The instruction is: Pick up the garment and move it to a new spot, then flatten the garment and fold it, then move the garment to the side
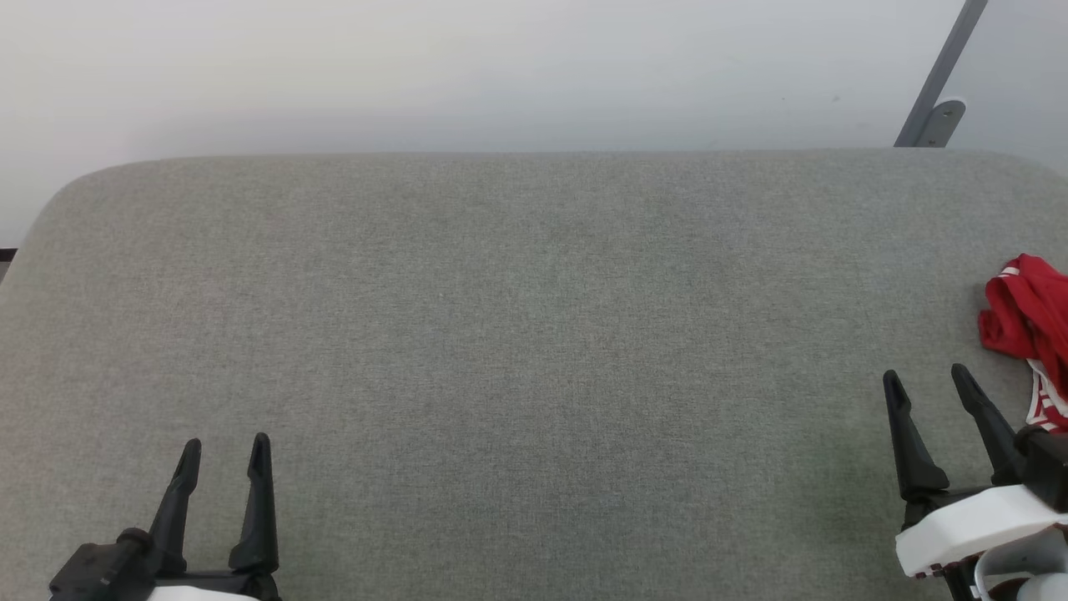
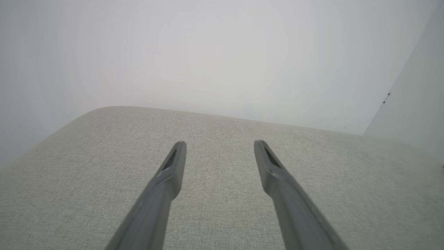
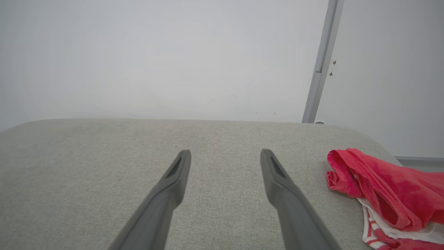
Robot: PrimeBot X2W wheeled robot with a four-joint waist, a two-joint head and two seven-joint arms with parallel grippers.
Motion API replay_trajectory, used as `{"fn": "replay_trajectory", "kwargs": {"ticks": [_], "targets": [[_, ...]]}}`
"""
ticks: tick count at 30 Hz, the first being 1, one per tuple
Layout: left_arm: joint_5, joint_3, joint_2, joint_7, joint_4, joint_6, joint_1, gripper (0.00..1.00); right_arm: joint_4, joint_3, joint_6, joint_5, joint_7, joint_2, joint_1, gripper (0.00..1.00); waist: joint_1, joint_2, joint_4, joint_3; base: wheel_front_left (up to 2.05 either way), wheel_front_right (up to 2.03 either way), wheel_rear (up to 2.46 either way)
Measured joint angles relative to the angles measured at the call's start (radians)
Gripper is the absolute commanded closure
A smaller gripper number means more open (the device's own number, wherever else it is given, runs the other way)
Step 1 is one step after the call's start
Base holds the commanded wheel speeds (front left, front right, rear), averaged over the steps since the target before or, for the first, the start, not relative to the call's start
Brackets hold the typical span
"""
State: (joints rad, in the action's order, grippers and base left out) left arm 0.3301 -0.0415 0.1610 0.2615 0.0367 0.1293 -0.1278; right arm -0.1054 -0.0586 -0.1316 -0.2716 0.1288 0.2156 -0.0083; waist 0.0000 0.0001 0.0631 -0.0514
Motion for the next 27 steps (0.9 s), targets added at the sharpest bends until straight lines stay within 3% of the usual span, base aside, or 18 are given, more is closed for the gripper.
{"fn": "replay_trajectory", "kwargs": {"ticks": [15,16,21,27], "targets": [[-0.001,-0.013,-0.004,0.000,-0.007,0.000,-0.009,0.00,0.034,0.002,0.000,0.006,-0.017,-0.022,0.018,0.00,0.0000,0.0000,-0.004,-0.004,0.00,0.00,0.00],[-0.003,-0.013,-0.005,0.000,-0.005,0.000,-0.009,1.00,0.032,0.003,0.000,0.006,-0.018,-0.024,0.018,1.00,0.0000,0.0000,-0.005,-0.006,0.00,0.00,0.00],[-0.002,-0.004,-0.025,-0.003,0.039,0.000,-0.011,1.00,-0.012,0.007,0.000,0.002,-0.020,-0.039,0.036,1.00,0.0000,0.0000,-0.005,-0.006,0.00,0.00,0.00],[0.103,-0.002,-0.030,-0.027,0.054,0.000,-0.007,1.00,-0.028,0.002,0.000,-0.098,-0.036,-0.051,0.038,1.00,0.0000,0.0000,-0.008,-0.003,0.00,0.00,0.00]]}}
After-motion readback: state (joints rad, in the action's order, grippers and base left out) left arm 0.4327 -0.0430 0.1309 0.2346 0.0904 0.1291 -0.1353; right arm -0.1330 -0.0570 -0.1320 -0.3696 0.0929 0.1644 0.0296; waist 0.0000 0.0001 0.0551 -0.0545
